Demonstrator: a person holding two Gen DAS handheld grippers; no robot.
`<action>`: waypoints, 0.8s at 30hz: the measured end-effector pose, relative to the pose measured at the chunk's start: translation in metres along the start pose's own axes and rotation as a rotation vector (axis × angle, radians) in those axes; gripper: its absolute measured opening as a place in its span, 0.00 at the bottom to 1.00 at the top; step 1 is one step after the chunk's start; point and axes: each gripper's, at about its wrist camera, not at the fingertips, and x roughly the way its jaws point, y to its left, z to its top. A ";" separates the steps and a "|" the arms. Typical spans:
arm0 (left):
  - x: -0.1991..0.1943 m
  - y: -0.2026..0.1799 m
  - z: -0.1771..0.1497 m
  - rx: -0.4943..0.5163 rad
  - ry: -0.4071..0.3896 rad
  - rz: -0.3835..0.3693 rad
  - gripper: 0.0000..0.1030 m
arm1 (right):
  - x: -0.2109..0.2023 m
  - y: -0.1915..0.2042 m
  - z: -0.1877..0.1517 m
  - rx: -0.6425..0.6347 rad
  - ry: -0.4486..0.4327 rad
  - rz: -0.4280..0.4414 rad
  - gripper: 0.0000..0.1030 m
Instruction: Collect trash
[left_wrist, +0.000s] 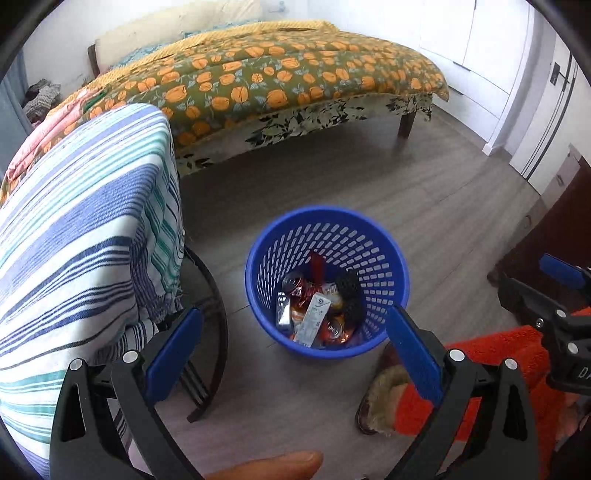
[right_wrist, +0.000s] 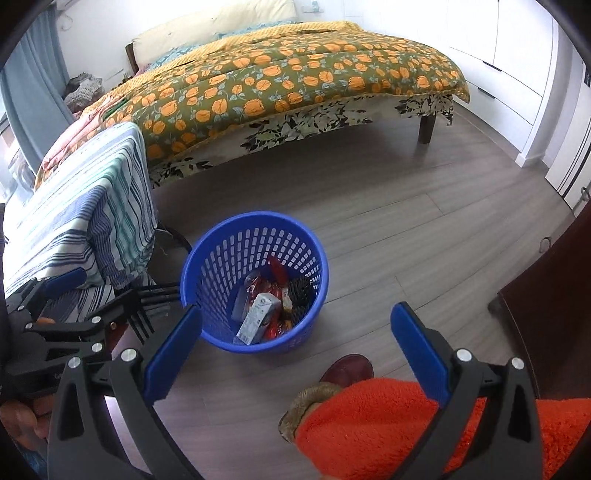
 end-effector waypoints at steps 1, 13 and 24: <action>0.001 0.000 0.000 -0.001 0.003 0.000 0.95 | 0.001 0.001 0.000 -0.002 0.004 0.003 0.95; 0.010 0.006 -0.001 -0.025 0.048 0.015 0.95 | 0.010 0.004 -0.003 -0.019 0.045 0.016 0.96; 0.014 0.007 -0.001 -0.025 0.061 0.018 0.95 | 0.013 0.007 -0.004 -0.033 0.059 0.017 0.96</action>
